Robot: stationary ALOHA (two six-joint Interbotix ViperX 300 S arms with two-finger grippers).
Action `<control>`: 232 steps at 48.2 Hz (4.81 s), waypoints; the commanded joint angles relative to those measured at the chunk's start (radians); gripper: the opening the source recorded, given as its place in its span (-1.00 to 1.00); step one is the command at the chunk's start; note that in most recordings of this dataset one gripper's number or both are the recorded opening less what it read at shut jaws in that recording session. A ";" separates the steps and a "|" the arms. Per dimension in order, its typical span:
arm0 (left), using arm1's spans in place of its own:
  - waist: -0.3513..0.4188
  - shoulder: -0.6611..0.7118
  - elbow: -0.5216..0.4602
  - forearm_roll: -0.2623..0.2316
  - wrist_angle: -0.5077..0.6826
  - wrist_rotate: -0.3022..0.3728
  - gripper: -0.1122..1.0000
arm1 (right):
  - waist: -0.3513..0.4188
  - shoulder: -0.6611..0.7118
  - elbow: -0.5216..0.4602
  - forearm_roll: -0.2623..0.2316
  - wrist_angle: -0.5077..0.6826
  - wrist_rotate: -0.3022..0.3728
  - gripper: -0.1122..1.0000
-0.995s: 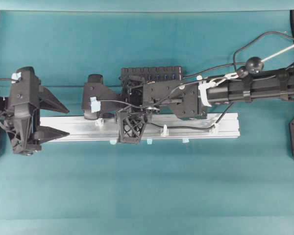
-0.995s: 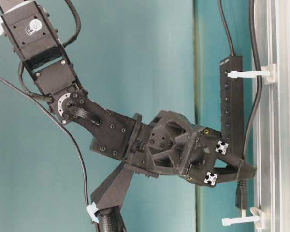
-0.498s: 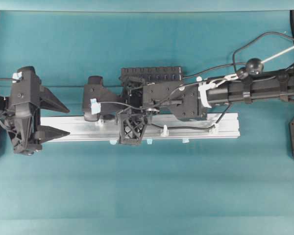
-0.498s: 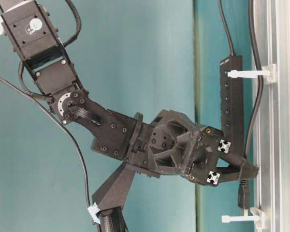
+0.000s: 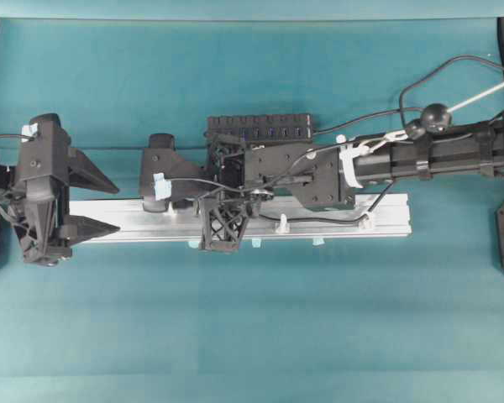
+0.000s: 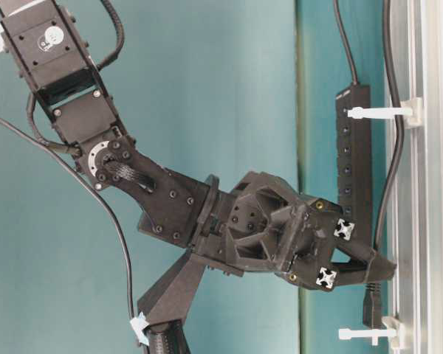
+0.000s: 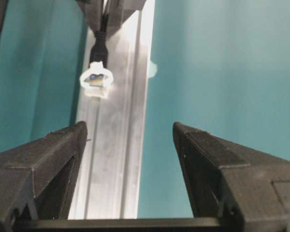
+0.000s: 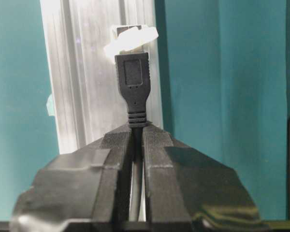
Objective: Pass the USB cable through three rings with both arms.
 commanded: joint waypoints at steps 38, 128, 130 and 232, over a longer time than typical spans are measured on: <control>0.002 0.006 0.009 0.003 -0.008 -0.003 0.56 | 0.008 0.040 -0.098 0.002 -0.028 -0.011 -0.95; 0.072 0.310 0.121 0.003 -0.532 0.020 0.56 | 0.025 0.040 -0.094 0.017 -0.067 -0.008 -0.95; 0.072 0.321 0.123 0.003 -0.548 0.021 0.56 | 0.026 0.040 -0.094 0.017 -0.067 -0.008 -0.95; 0.072 0.442 0.092 0.003 -0.612 0.012 -0.39 | 0.025 0.035 -0.087 0.018 -0.034 -0.011 -0.47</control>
